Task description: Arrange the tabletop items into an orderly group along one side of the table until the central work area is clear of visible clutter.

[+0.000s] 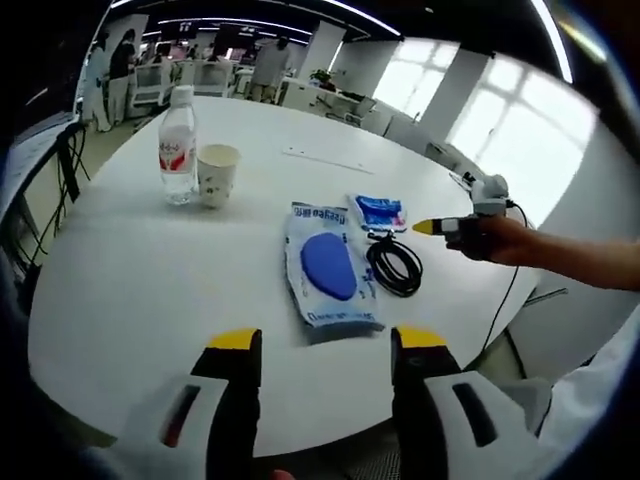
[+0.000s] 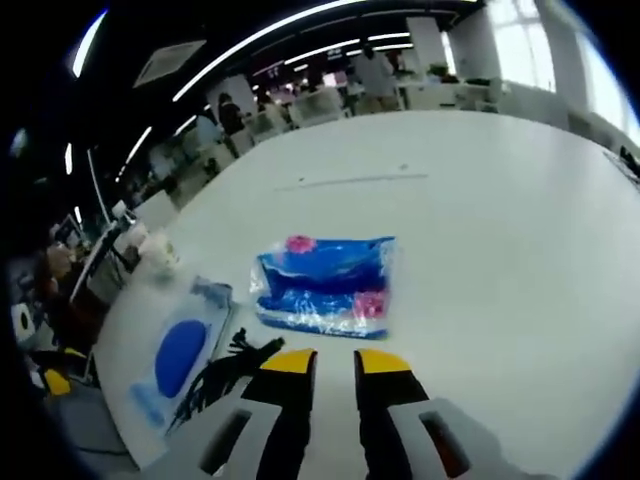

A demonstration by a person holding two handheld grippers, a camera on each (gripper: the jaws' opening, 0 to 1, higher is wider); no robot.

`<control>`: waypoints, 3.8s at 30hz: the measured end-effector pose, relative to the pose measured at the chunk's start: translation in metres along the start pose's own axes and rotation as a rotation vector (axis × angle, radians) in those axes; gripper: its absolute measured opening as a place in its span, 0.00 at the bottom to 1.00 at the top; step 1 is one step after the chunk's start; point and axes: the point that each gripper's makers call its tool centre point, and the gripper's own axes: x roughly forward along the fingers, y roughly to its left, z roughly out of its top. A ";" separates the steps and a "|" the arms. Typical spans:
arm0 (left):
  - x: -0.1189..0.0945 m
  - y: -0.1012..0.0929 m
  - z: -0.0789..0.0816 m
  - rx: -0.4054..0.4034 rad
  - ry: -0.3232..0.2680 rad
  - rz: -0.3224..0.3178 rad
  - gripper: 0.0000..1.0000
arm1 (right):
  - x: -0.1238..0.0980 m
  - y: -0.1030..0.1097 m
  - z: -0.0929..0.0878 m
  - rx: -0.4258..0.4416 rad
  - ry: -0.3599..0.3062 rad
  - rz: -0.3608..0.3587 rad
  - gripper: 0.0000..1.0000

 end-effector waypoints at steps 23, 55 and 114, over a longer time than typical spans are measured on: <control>0.023 0.006 -0.031 -0.121 0.057 0.015 0.48 | -0.015 0.068 -0.013 -0.075 -0.023 0.101 0.19; 0.039 -0.005 -0.038 -0.253 0.070 0.007 0.45 | -0.034 0.095 -0.036 -0.105 -0.023 0.158 0.22; 0.109 -0.024 -0.044 -0.640 0.079 0.046 0.09 | -0.062 0.112 -0.049 -0.084 -0.045 0.166 0.24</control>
